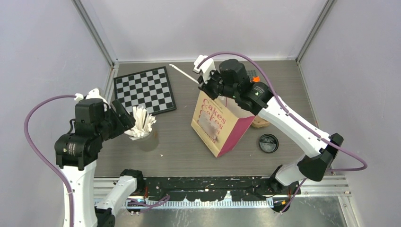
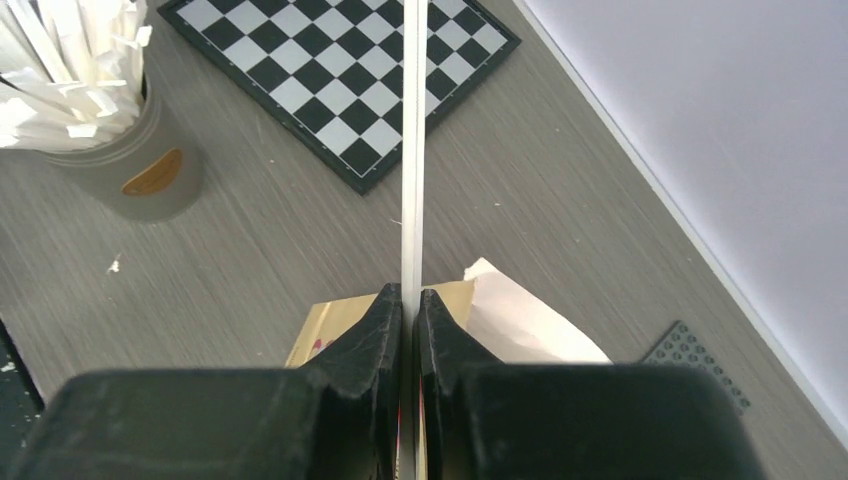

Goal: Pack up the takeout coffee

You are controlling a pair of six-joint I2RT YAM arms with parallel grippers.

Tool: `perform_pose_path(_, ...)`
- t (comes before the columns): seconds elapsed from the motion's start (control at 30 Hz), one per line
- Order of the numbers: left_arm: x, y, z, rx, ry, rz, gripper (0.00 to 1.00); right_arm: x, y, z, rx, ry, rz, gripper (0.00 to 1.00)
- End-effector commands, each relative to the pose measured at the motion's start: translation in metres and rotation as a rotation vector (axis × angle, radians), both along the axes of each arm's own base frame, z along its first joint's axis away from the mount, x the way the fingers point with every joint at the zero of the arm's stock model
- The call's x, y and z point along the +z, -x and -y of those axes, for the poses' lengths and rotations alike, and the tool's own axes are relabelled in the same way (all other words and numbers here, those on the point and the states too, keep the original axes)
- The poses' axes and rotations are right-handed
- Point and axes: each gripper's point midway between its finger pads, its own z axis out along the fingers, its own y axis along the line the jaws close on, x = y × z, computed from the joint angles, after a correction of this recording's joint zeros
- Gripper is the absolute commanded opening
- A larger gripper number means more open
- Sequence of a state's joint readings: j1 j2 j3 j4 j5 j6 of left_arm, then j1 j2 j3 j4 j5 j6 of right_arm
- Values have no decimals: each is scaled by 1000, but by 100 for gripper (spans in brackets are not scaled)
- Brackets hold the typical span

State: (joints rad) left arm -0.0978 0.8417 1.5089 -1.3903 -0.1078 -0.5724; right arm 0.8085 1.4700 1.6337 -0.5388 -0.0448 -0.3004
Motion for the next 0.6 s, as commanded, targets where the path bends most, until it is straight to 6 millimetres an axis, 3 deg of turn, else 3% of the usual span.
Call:
perform_pose_path(0.0, 23, -19, 12, -18, 65, 92, 68, 24, 13, -11, 49, -113, 17, 12)
perform_pose_path(0.27, 42, -35, 22, -54, 107, 183, 69, 12, 41, -28, 101, -139, -39, 12)
perform_pose_path(0.57, 107, -94, 92, -191, 595, 429, 69, 13, 53, -44, 124, -192, -45, 13)
